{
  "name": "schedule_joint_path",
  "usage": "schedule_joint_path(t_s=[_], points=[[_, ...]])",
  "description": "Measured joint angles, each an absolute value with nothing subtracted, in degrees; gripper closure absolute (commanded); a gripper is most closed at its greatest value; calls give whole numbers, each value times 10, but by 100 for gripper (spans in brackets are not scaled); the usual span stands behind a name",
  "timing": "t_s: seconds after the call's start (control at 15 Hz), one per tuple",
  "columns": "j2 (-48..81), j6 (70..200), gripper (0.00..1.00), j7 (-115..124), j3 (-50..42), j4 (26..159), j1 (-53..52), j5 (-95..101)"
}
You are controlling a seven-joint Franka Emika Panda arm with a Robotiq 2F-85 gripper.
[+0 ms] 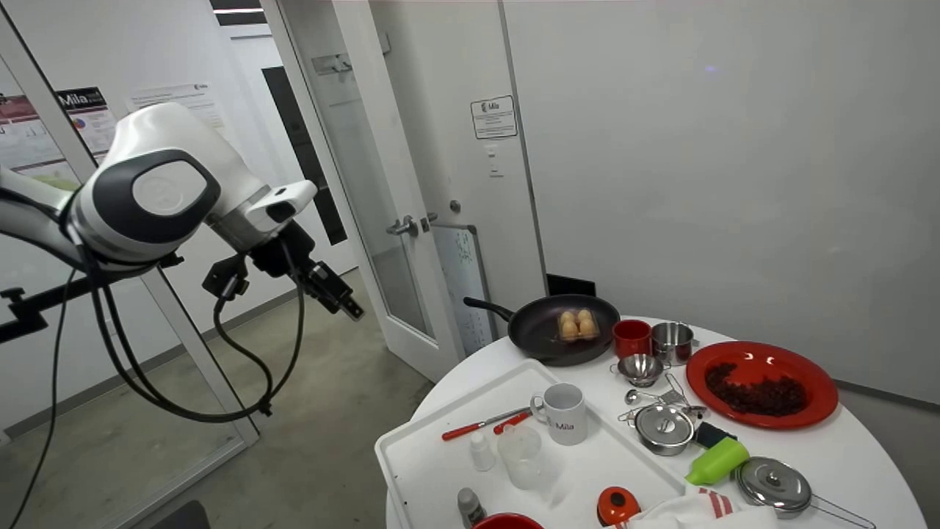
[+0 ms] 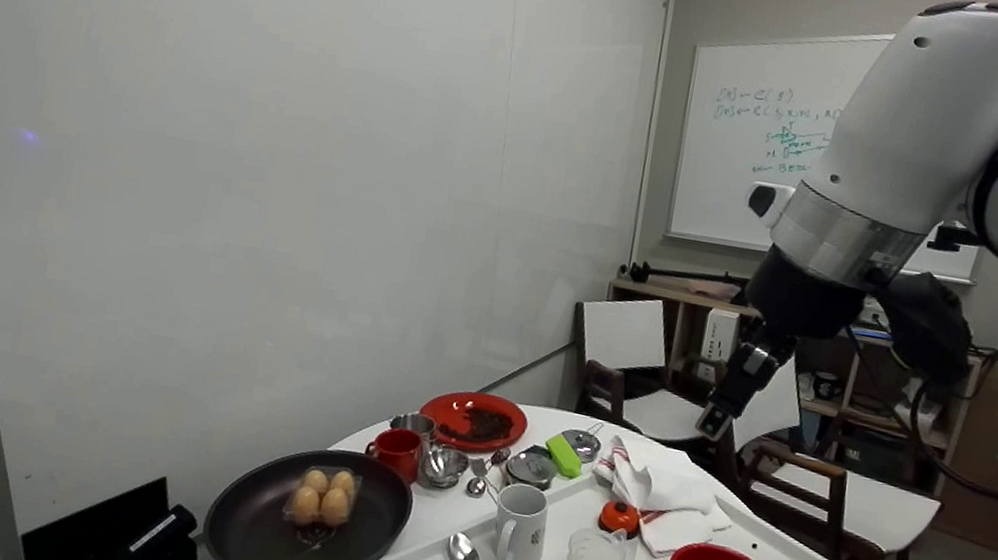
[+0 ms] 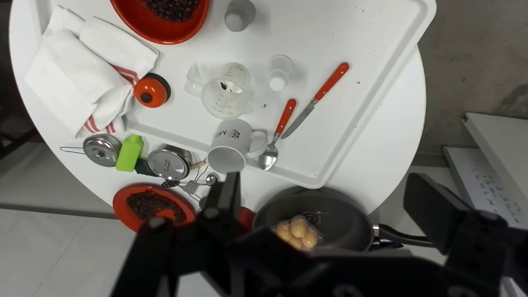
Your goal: Pick the knife and put it in the cup
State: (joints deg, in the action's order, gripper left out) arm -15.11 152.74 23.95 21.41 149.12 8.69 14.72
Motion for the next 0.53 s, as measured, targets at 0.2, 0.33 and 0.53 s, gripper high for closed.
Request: schedule_joint_path(t_s=[0.2,0.33,0.53], points=[[-151,1527,0,240,214,1491,87,147],[-143,1528,0,250,208,1491,83,154],[-71,1535,0,280,206,1463,82,197]])
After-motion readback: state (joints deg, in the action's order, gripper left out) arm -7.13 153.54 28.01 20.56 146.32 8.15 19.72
